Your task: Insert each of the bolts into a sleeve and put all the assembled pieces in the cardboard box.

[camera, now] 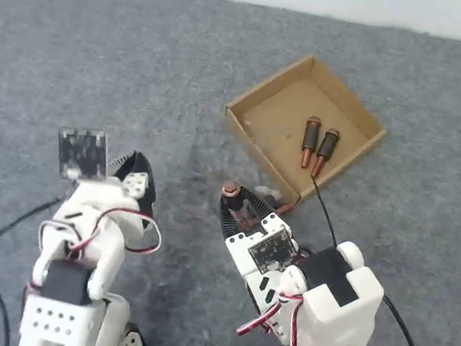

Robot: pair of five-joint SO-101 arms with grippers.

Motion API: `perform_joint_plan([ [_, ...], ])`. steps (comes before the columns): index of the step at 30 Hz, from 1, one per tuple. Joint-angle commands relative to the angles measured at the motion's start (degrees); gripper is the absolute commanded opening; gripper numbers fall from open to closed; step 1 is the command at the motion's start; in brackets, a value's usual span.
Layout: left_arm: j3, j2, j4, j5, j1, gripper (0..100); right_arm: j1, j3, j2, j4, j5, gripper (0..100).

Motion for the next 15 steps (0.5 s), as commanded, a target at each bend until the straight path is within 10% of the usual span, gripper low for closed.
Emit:
perform_joint_plan([
  [1, 7.3, -12.7, 0.7, -0.7, -0.9, 1, 0.7, -1.3, -0.7, -0.2, 0.3, 0.6],
  [15, 15.3, -16.0, 7.0, -11.7, -9.0, 1, 3.3, -0.6, -1.5, -0.6, 0.4, 0.6],
])
